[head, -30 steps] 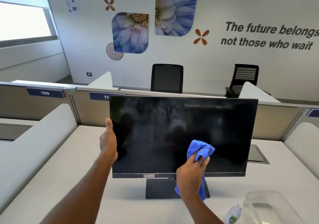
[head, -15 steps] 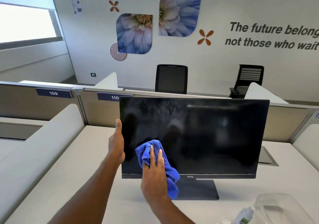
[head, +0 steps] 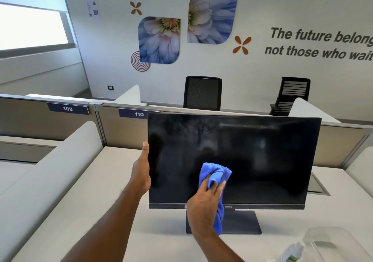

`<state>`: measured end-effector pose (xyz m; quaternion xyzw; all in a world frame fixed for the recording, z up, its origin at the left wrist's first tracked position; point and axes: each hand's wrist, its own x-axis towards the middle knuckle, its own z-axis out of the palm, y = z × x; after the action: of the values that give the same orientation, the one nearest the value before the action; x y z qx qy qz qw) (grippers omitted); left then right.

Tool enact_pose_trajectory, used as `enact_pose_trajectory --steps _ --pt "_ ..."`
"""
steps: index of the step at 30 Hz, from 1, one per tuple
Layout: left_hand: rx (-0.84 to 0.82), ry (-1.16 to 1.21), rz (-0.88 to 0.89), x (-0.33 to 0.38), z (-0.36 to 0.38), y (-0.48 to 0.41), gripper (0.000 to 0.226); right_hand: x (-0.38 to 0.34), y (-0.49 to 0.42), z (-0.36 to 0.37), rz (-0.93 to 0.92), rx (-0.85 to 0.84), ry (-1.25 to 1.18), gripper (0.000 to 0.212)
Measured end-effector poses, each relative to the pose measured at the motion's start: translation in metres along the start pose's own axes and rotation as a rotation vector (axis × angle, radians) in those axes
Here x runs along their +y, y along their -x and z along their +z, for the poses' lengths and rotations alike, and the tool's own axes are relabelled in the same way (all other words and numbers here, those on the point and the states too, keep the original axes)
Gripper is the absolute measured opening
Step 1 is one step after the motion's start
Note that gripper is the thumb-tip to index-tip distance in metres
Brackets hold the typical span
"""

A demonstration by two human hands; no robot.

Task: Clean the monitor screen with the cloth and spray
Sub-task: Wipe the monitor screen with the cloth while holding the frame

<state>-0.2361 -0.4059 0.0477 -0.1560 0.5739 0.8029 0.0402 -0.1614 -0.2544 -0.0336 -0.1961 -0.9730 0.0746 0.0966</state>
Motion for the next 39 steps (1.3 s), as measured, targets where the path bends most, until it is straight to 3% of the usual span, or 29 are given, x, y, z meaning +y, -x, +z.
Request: enact_pose_trajectory --steps 2,4,7,11,13,15,18,20,30,33,39 --pt "-0.047 0.008 0.02 -0.002 -0.003 0.001 0.055 -0.015 0.011 0.012 -0.111 -0.031 0.035 0.065" --pt "-0.11 0.005 0.014 -0.002 -0.007 -0.001 0.057 -0.032 0.022 0.017 -0.232 -0.06 0.083 0.067" --pt "-0.185 0.015 0.0 0.0 -0.012 -0.004 0.068 -0.054 0.038 0.019 -0.386 0.004 -0.019 0.094" --pt "-0.212 -0.025 -0.013 0.0 -0.017 -0.004 0.054 -0.062 0.045 0.016 -0.494 0.026 -0.196 0.136" --pt "-0.196 -0.059 -0.032 0.002 -0.017 -0.003 0.053 -0.063 0.043 0.016 -0.483 -0.02 -0.195 0.129" --pt "-0.198 -0.122 -0.067 0.004 -0.021 -0.004 0.064 -0.061 0.034 0.013 -0.475 -0.005 -0.171 0.103" --pt "-0.248 -0.261 -0.212 -0.002 -0.032 -0.002 0.088 -0.065 0.013 -0.008 -0.629 0.13 -0.069 0.069" --pt "-0.259 -0.269 -0.262 -0.01 -0.04 0.001 0.09 -0.071 0.001 -0.03 -0.688 0.185 -0.027 0.055" --pt "-0.292 -0.24 -0.314 -0.014 -0.046 -0.004 0.072 -0.05 0.01 0.008 -0.898 0.214 0.195 0.046" --pt "-0.353 -0.231 -0.301 -0.014 -0.042 -0.002 0.077 -0.038 0.021 0.031 -0.954 0.16 0.262 0.044" --pt "-0.262 -0.324 -0.26 -0.015 -0.042 0.001 0.085 -0.026 0.035 0.05 -0.942 -0.011 0.325 0.056"
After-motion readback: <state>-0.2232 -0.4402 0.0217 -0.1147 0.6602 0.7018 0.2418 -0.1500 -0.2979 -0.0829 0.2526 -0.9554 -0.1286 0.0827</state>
